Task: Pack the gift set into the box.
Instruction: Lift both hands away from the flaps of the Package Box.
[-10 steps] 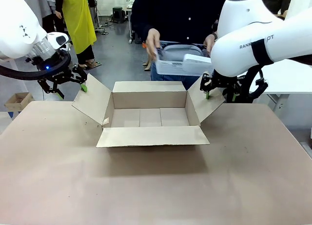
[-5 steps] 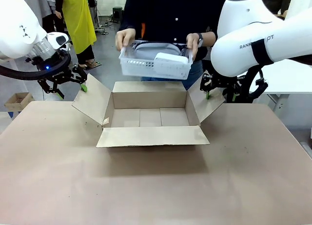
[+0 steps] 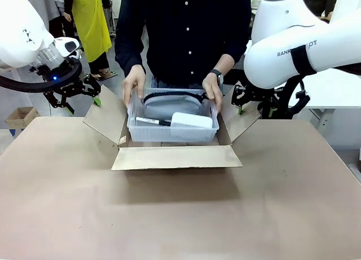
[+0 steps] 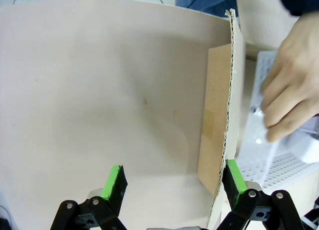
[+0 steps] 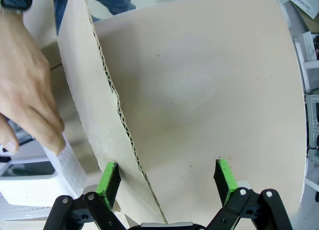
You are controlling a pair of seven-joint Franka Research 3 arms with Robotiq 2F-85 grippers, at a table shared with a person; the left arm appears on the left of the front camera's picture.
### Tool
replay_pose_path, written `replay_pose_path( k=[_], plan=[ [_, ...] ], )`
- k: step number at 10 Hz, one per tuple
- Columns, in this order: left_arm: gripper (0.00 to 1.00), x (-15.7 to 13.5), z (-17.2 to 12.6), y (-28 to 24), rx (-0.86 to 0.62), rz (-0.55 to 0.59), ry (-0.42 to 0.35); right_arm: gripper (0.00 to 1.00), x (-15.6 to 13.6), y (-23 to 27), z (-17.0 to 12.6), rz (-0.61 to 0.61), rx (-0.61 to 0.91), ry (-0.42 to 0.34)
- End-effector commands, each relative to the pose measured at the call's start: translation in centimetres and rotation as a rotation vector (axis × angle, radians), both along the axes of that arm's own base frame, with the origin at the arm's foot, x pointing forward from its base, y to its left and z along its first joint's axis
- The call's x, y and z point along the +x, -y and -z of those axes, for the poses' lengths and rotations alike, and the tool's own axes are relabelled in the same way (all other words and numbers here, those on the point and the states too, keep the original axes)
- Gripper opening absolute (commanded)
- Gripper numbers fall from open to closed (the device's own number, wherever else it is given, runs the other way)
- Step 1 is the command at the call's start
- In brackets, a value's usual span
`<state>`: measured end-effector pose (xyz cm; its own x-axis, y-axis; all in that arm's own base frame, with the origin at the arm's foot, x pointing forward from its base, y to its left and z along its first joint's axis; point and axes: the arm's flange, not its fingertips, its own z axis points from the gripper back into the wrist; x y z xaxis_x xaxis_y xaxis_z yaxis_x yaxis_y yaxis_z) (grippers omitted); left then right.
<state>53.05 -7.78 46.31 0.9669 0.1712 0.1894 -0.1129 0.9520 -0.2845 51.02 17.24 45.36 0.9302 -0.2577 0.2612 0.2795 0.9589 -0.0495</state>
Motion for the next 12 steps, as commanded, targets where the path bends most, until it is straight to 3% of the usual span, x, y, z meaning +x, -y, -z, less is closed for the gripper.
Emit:
replay_pose_path(
  k=[1,10,11,12],
  plan=[
    [1.00,0.0,-0.2,0.0,0.011,-0.015,0.003,1.00,0.1,-0.1,-0.2,0.021,-0.023,0.011],
    [1.00,0.0,0.0,0.0,0.000,0.000,0.000,1.00,0.0,0.0,0.0,0.000,0.000,0.000],
    [1.00,-2.5,-2.9,-1.4,-0.122,0.143,-0.014,1.00,-2.0,1.9,-3.4,-0.066,0.086,0.045],
    [1.00,-5.2,-5.2,-3.1,-0.237,0.224,-0.075,1.00,-3.7,4.1,-5.9,-0.134,0.181,0.023]
  ],
)
